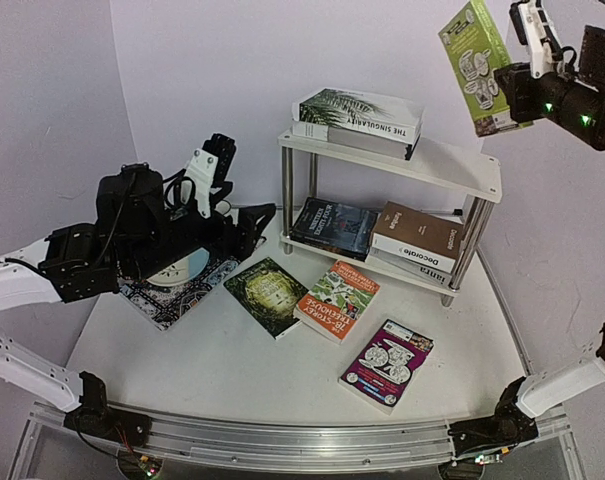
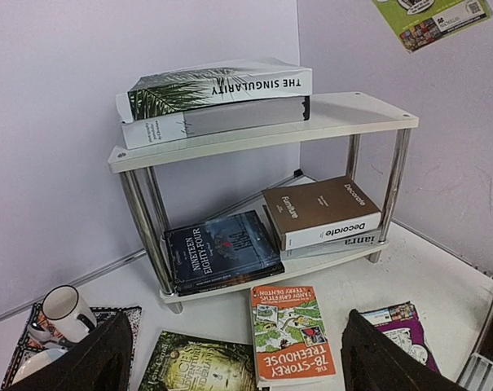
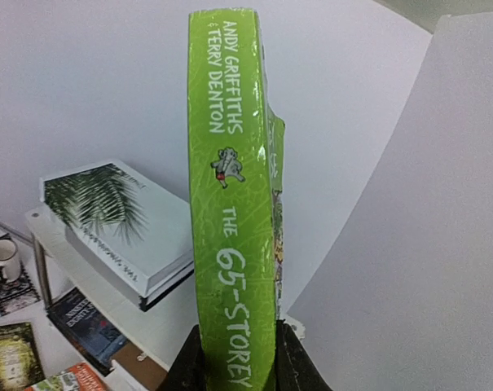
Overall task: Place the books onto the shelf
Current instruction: Place the book on the shelf, then adjust the book pile on the shelf.
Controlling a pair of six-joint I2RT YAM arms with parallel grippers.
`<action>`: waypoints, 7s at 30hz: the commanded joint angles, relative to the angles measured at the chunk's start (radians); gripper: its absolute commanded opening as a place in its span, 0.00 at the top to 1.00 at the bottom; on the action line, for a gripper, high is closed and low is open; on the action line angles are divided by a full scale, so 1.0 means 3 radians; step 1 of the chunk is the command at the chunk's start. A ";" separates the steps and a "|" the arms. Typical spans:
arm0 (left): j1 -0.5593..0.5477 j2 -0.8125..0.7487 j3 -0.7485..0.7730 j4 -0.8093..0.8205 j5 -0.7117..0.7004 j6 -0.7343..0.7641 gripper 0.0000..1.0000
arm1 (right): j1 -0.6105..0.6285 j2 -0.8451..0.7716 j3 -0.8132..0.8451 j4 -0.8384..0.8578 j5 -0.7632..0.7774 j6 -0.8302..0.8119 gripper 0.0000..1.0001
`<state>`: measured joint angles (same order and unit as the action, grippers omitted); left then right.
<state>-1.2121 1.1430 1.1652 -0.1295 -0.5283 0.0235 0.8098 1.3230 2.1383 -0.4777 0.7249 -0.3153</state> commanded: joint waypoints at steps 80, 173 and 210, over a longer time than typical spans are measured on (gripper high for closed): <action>0.0000 -0.0119 -0.0136 0.0167 -0.0023 -0.0421 0.10 | -0.3656 -0.0402 -0.2889 0.2887 -0.5395 0.5894 1.00; 0.0004 -0.0133 -0.0368 0.0295 -0.0198 -0.0423 0.10 | -0.3331 0.0725 -0.0438 -0.0665 -0.4047 0.2912 0.34; 0.2540 0.2728 0.3035 0.0958 0.3369 -0.1416 0.06 | -0.2100 0.1098 -0.0772 0.0990 -0.3863 0.3278 0.42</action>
<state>-0.4673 1.8806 1.9184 0.1032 0.3377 -0.3473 0.1695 1.6531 1.9173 -0.2554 -0.4447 0.6769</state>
